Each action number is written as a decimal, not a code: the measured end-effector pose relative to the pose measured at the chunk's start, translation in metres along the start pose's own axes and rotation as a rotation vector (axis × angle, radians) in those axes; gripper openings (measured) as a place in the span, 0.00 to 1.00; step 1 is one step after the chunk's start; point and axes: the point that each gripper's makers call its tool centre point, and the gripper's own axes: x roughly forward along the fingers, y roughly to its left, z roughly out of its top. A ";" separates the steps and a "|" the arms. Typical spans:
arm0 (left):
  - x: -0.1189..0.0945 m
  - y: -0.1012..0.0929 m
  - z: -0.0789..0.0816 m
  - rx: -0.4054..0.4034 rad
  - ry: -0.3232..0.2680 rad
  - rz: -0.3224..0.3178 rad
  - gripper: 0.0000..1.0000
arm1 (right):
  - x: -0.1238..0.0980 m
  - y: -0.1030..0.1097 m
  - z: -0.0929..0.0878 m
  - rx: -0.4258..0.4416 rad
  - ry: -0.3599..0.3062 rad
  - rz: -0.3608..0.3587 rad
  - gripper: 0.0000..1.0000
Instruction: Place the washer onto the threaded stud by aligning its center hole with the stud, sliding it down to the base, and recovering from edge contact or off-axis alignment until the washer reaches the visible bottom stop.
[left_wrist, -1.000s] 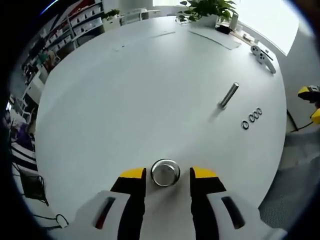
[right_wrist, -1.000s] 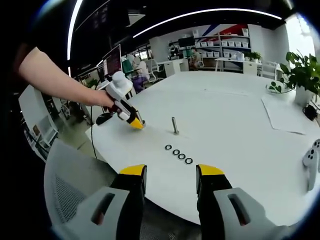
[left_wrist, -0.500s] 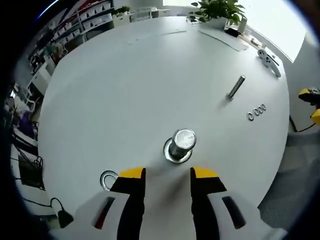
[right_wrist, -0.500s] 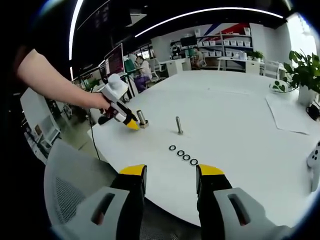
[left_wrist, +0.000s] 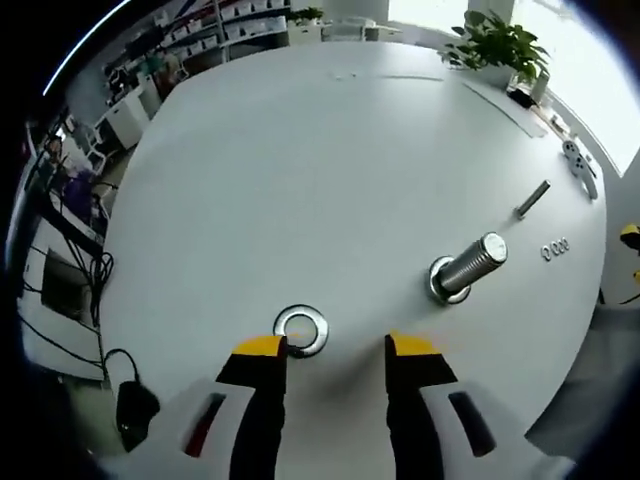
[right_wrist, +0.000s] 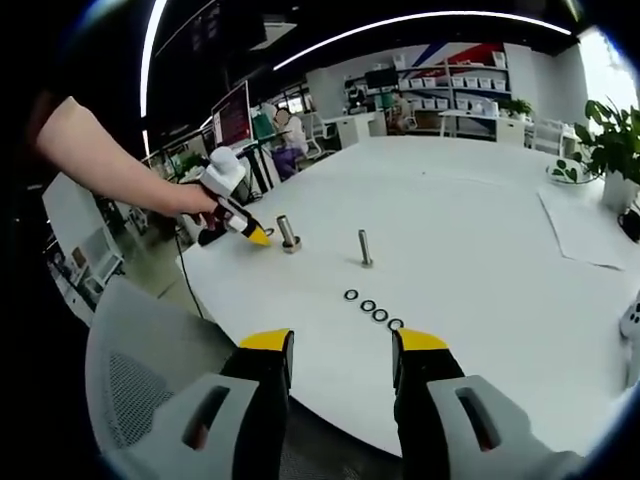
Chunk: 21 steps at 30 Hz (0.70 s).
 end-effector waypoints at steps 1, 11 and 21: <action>0.001 0.004 0.000 -0.008 0.000 0.005 0.39 | 0.000 -0.001 0.000 0.001 0.001 -0.002 0.42; 0.009 0.020 0.008 -0.030 0.011 0.017 0.37 | -0.002 -0.009 -0.001 0.005 0.007 -0.020 0.42; 0.008 0.017 0.006 0.026 0.051 -0.004 0.28 | -0.002 -0.009 -0.004 0.014 0.007 -0.028 0.42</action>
